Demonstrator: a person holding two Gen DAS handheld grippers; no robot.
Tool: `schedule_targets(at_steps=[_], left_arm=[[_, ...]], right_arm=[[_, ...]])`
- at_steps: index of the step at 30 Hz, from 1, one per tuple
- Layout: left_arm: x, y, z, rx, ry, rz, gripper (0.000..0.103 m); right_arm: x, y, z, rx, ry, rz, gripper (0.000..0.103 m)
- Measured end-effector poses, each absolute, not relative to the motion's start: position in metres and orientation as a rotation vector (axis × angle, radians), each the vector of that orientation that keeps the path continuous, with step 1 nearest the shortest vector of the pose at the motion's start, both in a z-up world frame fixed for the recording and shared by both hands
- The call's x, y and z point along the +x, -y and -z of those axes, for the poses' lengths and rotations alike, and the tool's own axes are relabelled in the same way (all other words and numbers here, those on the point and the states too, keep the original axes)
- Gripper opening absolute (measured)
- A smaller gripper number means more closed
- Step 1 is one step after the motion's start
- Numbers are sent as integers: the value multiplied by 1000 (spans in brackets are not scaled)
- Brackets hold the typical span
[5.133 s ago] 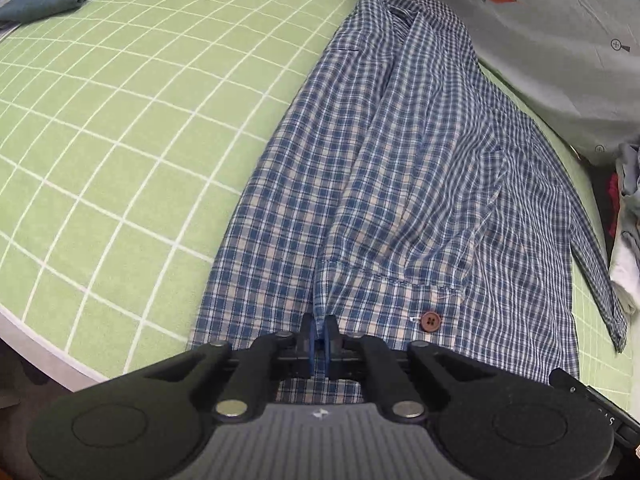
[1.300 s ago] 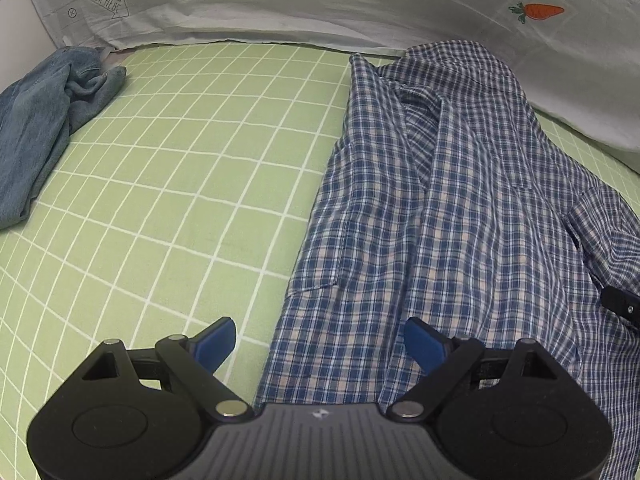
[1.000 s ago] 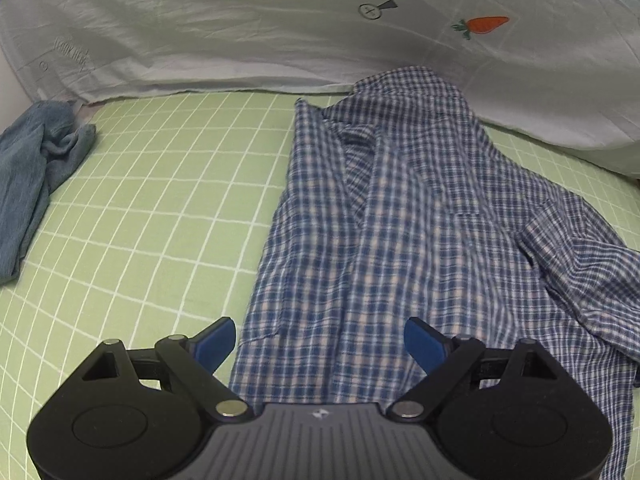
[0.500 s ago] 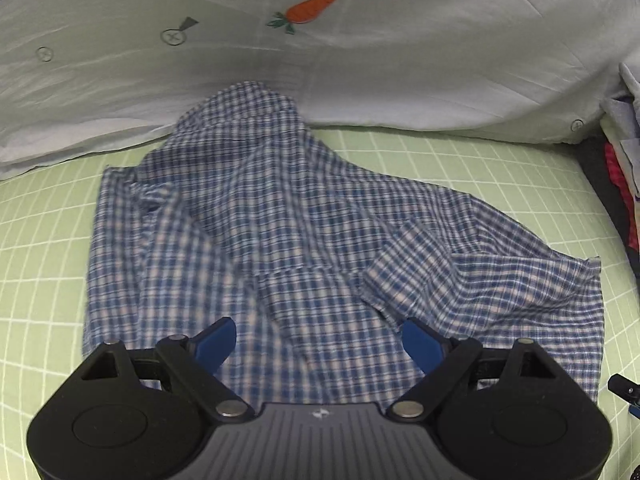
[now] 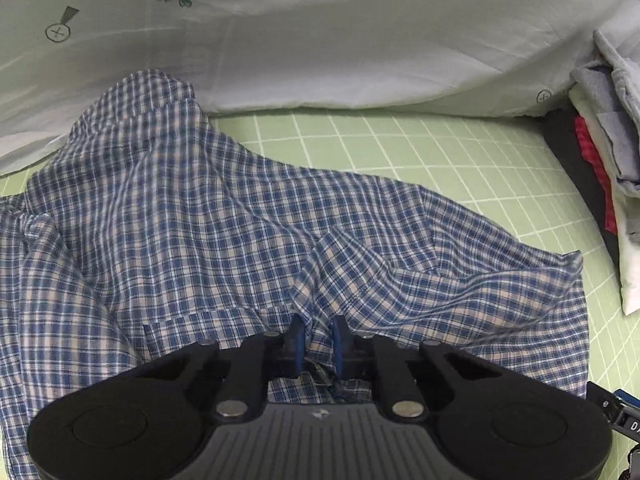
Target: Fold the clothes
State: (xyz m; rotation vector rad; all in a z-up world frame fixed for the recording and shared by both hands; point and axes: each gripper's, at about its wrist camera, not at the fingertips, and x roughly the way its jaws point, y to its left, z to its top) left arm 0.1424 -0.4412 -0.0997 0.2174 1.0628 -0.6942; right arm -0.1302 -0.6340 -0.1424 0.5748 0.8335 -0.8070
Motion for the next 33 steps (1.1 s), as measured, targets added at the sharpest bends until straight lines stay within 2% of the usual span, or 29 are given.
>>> schedule_targets(at_steps=[6,13,16,18,23,24,25,27,28,33], left_arm=[[137,387,51,110,-912,580,13],[159,270,0,-52,-694,282,13],[176,212,3,-129,-670,117,13],[185,178,17,-174,-718,36,13],[188,118,52,-242,-847,-82,30],[178,119,54,-236,-857,-72,37],[168,120,56,-230,-867,-60,50],[149,122,60,-217,-886,-37,71],[139,123,62,-210,-895,-25,74],[78,156,68,-172,-982,59,74]], right_arm=[[-119,614,129,545,-829,714,103],[-99,572,113,432,-843,587,103],[-93,553,109,384,-862,554,103],[-91,543,106,340,-876,538,103],[-97,525,97,270,-894,532,103],[-99,522,95,264,-893,533,103],[-102,520,93,257,-893,534,103],[-108,516,90,243,-895,544,103],[-110,514,90,236,-899,541,103],[-128,501,98,229,-983,446,102]])
